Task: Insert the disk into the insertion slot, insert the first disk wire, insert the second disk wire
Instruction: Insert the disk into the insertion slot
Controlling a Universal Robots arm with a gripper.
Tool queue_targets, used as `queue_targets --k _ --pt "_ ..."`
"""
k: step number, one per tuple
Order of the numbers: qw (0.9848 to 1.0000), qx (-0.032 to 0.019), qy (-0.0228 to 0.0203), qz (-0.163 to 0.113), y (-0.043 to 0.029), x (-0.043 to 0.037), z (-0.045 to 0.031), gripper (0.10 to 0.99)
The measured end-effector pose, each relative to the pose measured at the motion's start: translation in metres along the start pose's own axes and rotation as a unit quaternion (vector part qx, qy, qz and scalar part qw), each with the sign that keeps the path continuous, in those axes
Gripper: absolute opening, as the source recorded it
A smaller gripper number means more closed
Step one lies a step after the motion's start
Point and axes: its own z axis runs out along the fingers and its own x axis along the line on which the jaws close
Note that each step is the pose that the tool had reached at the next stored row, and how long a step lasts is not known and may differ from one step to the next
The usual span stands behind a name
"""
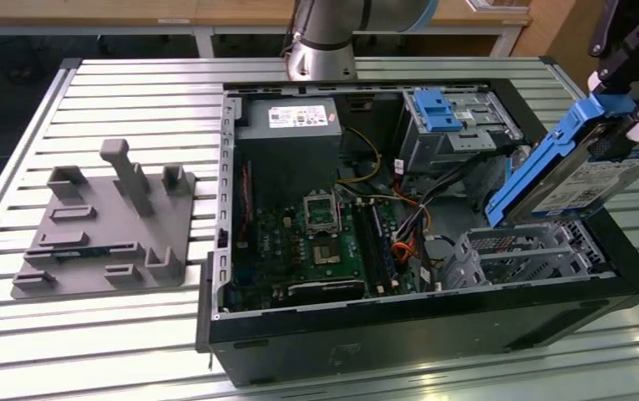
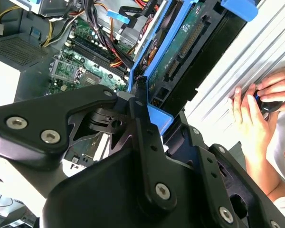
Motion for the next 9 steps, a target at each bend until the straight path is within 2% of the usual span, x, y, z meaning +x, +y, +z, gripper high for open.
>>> queue_targets --k 9 --pt "1.0 0.0 0.0 0.0 -0.0004 0.0006 0.0091 0.365"
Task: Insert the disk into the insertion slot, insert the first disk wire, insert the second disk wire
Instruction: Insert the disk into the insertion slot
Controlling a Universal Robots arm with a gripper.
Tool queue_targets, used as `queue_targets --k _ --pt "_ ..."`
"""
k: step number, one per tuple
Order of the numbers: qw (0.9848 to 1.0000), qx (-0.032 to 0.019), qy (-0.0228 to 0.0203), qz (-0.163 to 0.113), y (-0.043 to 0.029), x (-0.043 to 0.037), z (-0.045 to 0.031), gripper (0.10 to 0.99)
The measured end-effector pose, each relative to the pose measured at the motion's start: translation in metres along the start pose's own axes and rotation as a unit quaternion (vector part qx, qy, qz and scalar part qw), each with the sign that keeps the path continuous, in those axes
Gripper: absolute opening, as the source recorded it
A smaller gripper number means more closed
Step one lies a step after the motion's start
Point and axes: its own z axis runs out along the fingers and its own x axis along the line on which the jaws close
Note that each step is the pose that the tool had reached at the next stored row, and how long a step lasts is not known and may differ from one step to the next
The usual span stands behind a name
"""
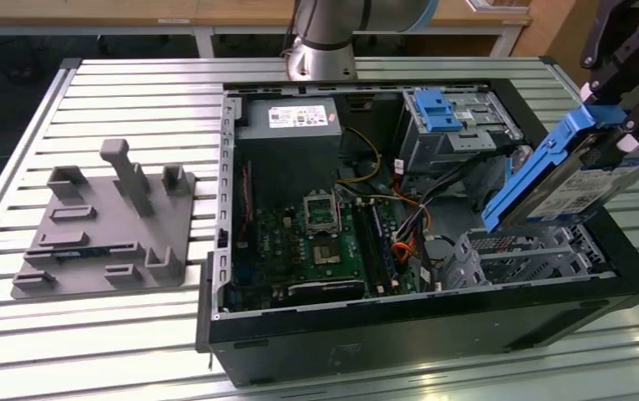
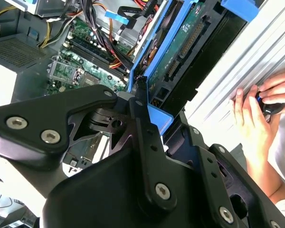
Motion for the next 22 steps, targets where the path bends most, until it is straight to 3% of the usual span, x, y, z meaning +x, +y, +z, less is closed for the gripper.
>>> queue_targets --k 22 --pt "1.0 -0.0002 0.0004 0.0 -0.0006 0.0018 0.0139 0.365"
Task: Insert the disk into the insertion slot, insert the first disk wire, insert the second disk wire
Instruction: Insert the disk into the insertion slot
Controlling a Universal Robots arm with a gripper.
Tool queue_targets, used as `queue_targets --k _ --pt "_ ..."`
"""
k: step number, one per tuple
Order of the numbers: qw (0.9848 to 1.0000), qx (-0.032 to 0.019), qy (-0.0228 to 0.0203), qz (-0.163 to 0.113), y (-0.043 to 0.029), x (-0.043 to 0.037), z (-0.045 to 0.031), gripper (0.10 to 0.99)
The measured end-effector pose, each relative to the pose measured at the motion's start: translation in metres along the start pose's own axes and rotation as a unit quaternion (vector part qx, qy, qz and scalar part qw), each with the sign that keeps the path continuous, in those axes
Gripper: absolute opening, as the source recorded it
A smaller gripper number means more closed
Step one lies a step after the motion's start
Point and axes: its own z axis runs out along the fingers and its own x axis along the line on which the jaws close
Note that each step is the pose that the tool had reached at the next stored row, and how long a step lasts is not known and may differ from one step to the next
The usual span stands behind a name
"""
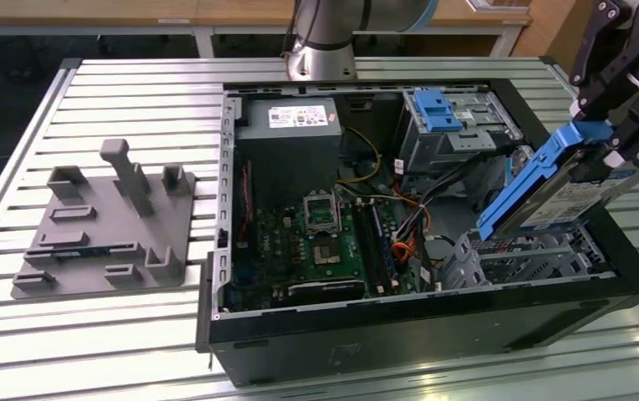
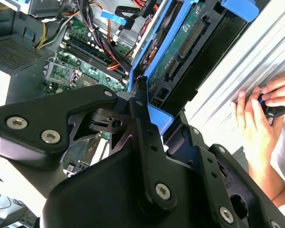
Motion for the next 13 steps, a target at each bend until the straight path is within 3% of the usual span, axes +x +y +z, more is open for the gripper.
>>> queue_targets --k 13 --pt "1.0 -0.0007 0.0006 0.0 -0.0003 0.001 0.0089 0.365"
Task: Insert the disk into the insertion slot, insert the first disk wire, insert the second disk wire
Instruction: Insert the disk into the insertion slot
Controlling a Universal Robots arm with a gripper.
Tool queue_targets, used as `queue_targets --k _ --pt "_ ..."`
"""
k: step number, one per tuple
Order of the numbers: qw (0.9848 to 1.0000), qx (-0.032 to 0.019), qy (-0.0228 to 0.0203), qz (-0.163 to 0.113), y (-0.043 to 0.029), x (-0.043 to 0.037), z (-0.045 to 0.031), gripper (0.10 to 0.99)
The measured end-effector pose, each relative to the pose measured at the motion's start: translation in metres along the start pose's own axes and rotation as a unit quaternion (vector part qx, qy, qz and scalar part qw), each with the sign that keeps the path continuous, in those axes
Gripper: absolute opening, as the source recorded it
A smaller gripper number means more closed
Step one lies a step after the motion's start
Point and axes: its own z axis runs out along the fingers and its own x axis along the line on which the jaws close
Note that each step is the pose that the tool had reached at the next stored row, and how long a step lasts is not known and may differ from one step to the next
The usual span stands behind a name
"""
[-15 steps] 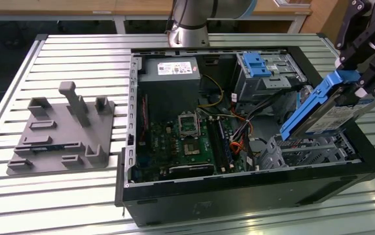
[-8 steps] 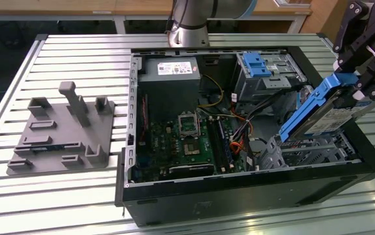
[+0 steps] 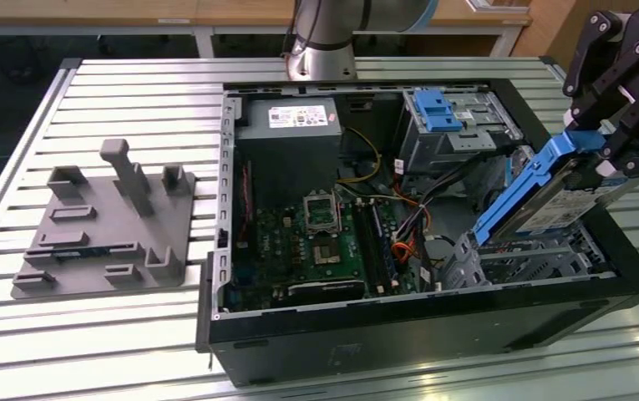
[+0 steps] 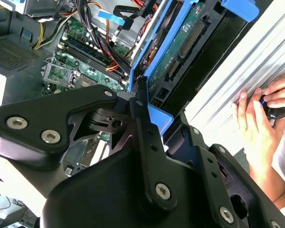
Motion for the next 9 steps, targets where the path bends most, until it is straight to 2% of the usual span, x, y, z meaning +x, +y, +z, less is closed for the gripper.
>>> queue_targets --k 9 --pt "1.0 -0.0011 0.0007 0.0 -0.0003 0.0009 0.0063 0.365"
